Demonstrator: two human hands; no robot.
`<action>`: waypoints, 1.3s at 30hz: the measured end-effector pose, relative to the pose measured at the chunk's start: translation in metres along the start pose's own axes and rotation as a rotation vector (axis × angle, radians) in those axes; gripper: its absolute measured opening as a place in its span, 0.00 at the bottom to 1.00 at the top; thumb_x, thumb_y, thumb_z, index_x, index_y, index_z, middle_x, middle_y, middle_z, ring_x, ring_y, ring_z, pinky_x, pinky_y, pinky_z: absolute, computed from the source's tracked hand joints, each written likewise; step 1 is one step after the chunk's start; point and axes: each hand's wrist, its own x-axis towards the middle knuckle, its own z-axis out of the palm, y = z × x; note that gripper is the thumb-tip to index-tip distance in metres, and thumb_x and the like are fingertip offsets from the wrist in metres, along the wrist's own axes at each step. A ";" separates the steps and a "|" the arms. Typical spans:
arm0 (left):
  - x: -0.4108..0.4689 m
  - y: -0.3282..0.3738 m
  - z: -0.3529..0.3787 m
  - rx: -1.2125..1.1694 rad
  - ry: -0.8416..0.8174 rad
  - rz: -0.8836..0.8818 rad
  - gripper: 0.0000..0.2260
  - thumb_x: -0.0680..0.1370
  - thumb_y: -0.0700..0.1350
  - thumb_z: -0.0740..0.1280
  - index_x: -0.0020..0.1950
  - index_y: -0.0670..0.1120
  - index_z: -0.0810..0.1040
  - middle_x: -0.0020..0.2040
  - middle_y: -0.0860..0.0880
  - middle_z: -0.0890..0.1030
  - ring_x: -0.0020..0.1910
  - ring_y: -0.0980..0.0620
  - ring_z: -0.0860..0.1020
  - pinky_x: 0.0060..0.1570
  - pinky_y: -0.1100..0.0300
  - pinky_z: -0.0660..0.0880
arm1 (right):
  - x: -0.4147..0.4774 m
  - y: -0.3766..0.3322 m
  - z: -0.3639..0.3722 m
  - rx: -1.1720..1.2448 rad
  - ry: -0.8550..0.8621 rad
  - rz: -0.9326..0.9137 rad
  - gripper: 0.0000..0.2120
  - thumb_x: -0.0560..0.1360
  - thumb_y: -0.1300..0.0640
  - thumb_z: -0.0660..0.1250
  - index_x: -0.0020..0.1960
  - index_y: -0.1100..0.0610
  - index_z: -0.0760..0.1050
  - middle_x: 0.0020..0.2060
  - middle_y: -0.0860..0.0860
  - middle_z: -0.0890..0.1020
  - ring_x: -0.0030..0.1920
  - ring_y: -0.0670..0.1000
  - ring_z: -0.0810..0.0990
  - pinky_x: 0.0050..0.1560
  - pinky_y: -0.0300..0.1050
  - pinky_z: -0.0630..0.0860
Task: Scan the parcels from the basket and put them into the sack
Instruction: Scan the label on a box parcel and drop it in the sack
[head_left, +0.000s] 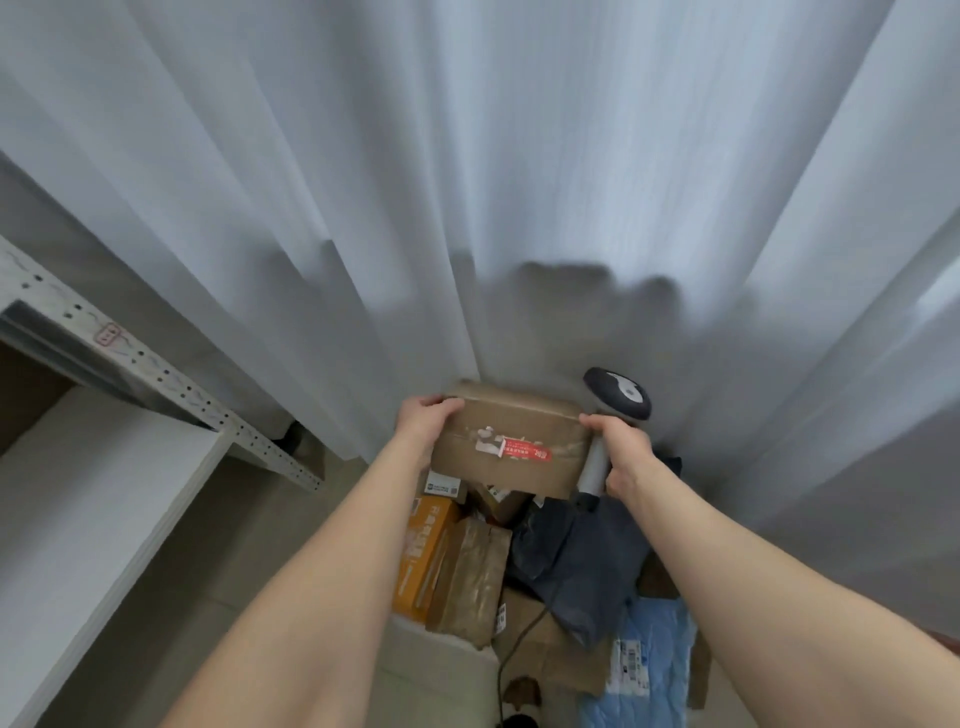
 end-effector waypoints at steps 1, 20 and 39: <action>-0.017 0.004 -0.006 -0.061 0.006 0.000 0.16 0.74 0.53 0.71 0.58 0.48 0.76 0.53 0.49 0.78 0.46 0.52 0.74 0.53 0.52 0.71 | -0.014 -0.001 -0.003 0.009 -0.014 -0.013 0.16 0.71 0.63 0.73 0.58 0.61 0.78 0.49 0.56 0.82 0.51 0.58 0.81 0.59 0.57 0.77; -0.214 0.011 -0.099 0.002 0.261 0.286 0.33 0.69 0.54 0.69 0.72 0.50 0.63 0.63 0.43 0.71 0.58 0.43 0.74 0.58 0.45 0.75 | -0.188 0.022 0.002 0.026 -0.264 -0.112 0.27 0.71 0.57 0.75 0.66 0.58 0.71 0.57 0.58 0.81 0.57 0.61 0.80 0.62 0.60 0.75; -0.277 0.000 -0.237 -0.434 0.219 0.205 0.07 0.77 0.48 0.68 0.47 0.44 0.79 0.41 0.46 0.81 0.37 0.50 0.79 0.31 0.59 0.74 | -0.294 0.103 0.100 0.170 -0.662 0.065 0.21 0.69 0.41 0.73 0.54 0.53 0.78 0.43 0.57 0.87 0.40 0.63 0.85 0.36 0.62 0.81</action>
